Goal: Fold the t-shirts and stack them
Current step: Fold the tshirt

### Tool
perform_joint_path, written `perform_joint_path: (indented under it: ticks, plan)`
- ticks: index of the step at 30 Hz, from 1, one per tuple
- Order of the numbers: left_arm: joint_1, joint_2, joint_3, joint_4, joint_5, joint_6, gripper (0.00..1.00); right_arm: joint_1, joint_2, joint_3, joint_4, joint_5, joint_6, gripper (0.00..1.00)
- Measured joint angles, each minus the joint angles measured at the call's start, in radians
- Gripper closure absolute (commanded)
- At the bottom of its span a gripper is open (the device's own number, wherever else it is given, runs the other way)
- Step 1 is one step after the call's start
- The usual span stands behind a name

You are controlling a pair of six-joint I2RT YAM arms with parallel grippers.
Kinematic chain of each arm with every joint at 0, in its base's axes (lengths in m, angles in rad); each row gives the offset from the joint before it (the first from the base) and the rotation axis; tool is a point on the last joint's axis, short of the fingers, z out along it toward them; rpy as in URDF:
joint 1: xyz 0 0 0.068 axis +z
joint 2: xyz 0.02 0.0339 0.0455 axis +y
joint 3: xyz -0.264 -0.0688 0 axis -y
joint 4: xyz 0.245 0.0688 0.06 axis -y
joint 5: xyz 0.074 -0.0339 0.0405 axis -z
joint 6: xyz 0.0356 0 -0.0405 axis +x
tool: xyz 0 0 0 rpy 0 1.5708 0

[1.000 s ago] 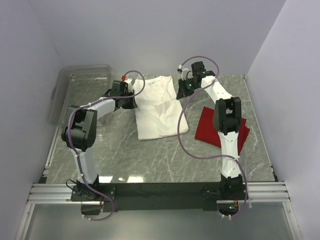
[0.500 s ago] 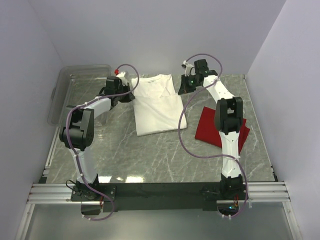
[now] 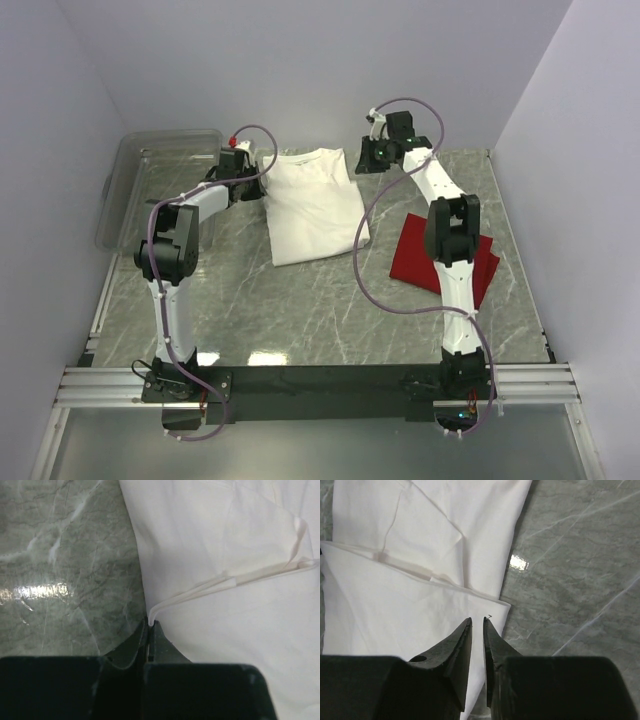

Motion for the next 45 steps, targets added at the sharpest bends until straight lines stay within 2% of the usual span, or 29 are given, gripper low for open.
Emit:
perform_joint_path:
  ticks: [4,6,9,10,12,13,16,18,22,26,30,33,36,45]
  plan:
    - [0.0,0.0,0.0,-0.012,-0.008,-0.007,0.99,0.01,0.008,0.0,-0.001,0.011,0.002,0.79]
    - [0.0,0.0,0.0,-0.014,-0.008,-0.014,0.98,0.013,0.008,0.002,-0.001,0.012,0.003,0.76]
    - [0.0,0.0,0.0,-0.014,-0.008,-0.018,0.79,0.014,0.008,0.003,-0.001,0.01,0.003,0.72]
    - [0.0,0.0,0.0,-0.014,-0.007,-0.02,0.66,0.014,0.008,0.003,-0.003,0.006,0.0,0.68]
    - [0.0,-0.002,0.0,-0.014,-0.007,-0.018,0.57,0.014,0.006,-0.002,-0.01,-0.004,-0.023,0.63]
    - [0.0,-0.005,0.0,-0.014,-0.008,-0.019,0.5,0.014,-0.005,-0.024,-0.009,-0.016,-0.043,0.59]
    - [0.001,-0.045,-0.027,-0.007,-0.013,-0.014,0.39,0.014,-0.077,-0.156,-0.028,-0.055,-0.119,0.55]
    - [0.001,-0.123,-0.082,-0.013,-0.018,-0.014,0.38,0.013,-0.163,-0.296,-0.057,-0.082,-0.18,0.53]
    - [0.001,-0.36,-0.23,-0.024,-0.024,-0.036,0.37,-0.001,-0.339,-0.527,-0.131,-0.17,-0.315,0.44]
    - [0.002,-0.653,-0.477,0.016,0.018,-0.112,0.37,-0.027,-0.429,-0.605,-0.206,-0.243,-0.458,0.43]
    - [-0.014,-0.816,-0.721,0.038,0.068,-0.188,0.38,-0.042,-0.464,-0.686,-0.233,-0.263,-0.55,0.43]
    - [-0.038,-0.829,-0.844,0.039,0.088,-0.232,0.38,-0.043,-0.463,-0.731,-0.249,-0.262,-0.594,0.43]
    - [-0.055,-0.826,-0.9,0.034,0.1,-0.257,0.39,-0.043,-0.46,-0.738,-0.261,-0.259,-0.621,0.43]
    - [-0.09,-0.686,-0.874,0.119,0.126,-0.275,0.43,-0.033,-0.445,-0.738,-0.267,-0.231,-0.655,0.43]
